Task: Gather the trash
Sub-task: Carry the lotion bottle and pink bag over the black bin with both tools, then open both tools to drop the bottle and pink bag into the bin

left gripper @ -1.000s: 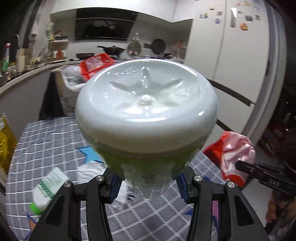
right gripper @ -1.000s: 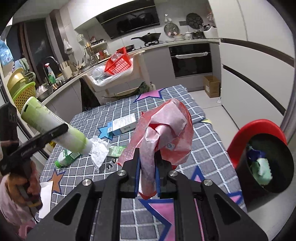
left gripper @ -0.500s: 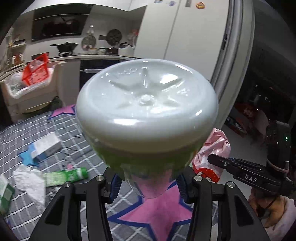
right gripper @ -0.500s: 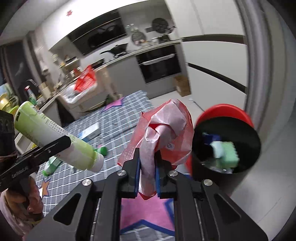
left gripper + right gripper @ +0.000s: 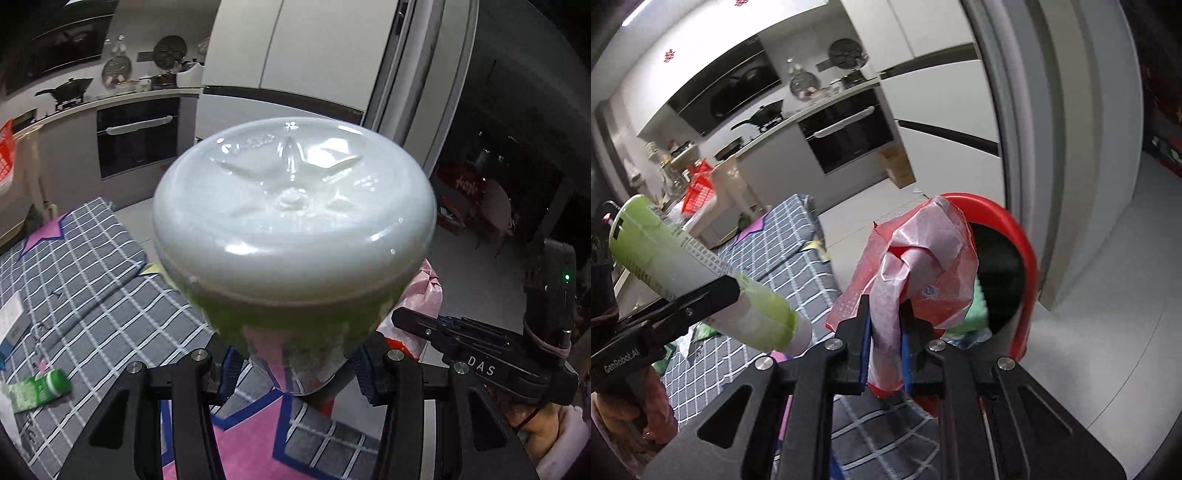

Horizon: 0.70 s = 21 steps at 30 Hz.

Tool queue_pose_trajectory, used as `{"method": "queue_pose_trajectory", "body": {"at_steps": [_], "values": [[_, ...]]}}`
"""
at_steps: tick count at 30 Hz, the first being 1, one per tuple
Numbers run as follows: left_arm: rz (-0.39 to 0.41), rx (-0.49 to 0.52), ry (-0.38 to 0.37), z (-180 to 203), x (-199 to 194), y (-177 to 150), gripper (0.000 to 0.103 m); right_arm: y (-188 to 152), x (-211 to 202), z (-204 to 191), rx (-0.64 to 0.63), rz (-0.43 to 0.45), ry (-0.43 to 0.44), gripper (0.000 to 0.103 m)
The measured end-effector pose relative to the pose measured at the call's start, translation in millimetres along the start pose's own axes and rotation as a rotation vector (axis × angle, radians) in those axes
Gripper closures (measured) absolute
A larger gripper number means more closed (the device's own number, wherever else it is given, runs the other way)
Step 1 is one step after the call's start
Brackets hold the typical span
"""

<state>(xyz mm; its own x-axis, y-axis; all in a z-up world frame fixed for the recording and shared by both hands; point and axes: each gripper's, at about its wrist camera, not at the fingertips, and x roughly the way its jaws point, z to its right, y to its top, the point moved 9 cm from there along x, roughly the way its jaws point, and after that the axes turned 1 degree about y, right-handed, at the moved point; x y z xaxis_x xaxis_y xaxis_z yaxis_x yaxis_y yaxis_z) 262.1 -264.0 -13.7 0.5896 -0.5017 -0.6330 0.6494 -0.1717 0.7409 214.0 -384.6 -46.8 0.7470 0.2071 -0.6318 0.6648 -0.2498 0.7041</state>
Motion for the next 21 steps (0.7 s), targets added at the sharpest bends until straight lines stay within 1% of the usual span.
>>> {"method": "queue_pose_trajectory", "body": {"at_steps": [5,8,9,13,17,21], "values": [[-0.027,0.031,-0.003,18.5,33.1,13.2,0.000,5.1,3.1,21.8,0.020,0.000,-0.018,0.089],[-0.055,0.046,0.011,30.6,55.4,11.8,0.000,6.1,8.0,31.4,0.024,-0.009,-0.020,0.089],[-0.068,0.051,0.015,33.6,60.4,6.0,0.000,6.2,10.6,34.0,0.025,-0.014,-0.021,0.089],[-0.119,0.059,0.044,30.9,92.6,4.2,0.000,6.6,23.3,40.1,0.024,-0.039,-0.022,0.089],[-0.138,0.049,0.074,22.5,112.6,0.1,0.000,9.4,36.6,47.1,0.018,-0.071,-0.016,0.089],[-0.176,0.030,0.102,27.6,129.0,-11.5,0.000,14.1,51.4,52.9,0.018,-0.099,-0.011,0.088]]}}
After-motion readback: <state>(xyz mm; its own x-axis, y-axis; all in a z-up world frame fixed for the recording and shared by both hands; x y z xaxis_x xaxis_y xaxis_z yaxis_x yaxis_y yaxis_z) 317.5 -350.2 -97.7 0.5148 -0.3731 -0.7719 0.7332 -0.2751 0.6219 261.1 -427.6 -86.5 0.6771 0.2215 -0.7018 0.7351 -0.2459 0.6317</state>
